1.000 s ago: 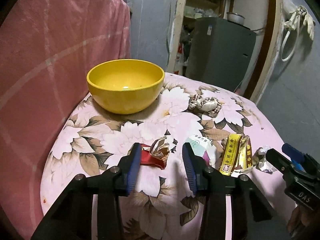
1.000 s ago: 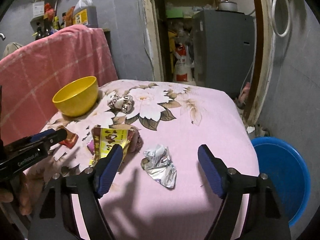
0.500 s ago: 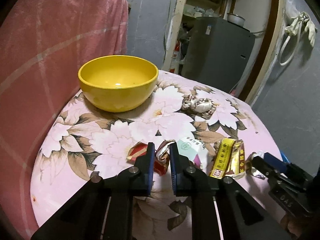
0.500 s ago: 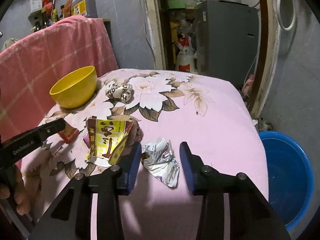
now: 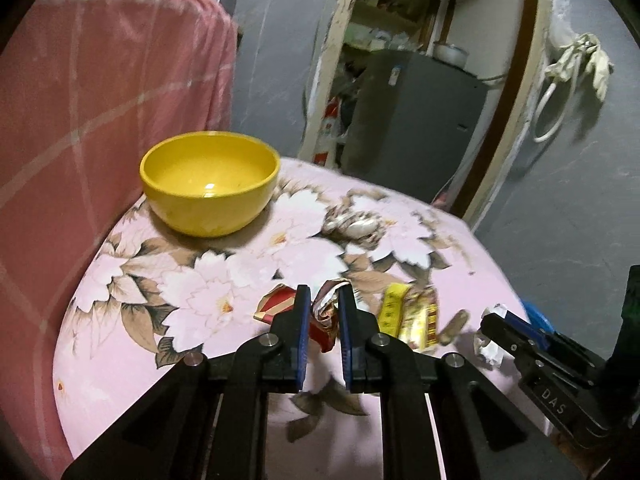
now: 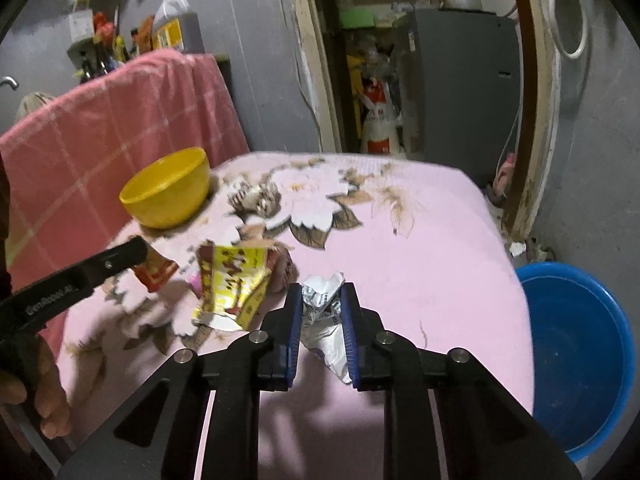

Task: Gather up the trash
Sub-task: 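Grasp the red wrapper with the left gripper while the right grasps the crumpled foil, then carry both held items over the blue basin and open both grippers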

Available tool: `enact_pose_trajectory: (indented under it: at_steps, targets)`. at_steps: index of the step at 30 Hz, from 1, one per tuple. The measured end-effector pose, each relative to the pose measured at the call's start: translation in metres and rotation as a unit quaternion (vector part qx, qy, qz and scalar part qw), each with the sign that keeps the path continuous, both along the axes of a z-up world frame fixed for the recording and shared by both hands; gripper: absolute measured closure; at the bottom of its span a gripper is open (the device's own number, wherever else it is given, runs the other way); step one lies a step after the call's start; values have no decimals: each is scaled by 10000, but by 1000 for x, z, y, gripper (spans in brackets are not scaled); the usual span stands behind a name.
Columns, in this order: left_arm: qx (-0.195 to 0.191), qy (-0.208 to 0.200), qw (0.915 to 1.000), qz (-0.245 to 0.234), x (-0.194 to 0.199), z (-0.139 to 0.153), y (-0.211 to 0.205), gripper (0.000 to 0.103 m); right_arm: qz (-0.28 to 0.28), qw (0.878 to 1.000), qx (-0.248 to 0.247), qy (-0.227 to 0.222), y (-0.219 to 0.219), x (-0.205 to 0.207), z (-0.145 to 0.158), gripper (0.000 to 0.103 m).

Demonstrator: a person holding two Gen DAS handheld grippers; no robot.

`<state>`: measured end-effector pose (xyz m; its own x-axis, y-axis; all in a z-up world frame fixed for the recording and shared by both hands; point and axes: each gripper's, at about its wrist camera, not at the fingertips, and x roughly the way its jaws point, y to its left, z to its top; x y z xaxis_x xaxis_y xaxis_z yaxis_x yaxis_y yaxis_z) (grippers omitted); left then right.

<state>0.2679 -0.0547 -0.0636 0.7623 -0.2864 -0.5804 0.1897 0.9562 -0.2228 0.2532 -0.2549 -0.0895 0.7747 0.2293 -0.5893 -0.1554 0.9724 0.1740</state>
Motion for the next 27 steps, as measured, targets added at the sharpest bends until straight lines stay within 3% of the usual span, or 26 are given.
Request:
enact_pose_trajectory:
  at_steps: [9,19,27]
  targets:
    - [-339,-692,9964,-364,-24,37,-28,92,-117,9958,175,-895,-20,-35,43,86]
    - [-814,-1214,9842,-1002,-34,80,-92,92,-626,9789,-265,-1928,-63,-79,96,86]
    - [-928,-1371,9747,-1500,-41,94,-151,92,-1124,9674,-430,-2226,-105,-99,110,86]
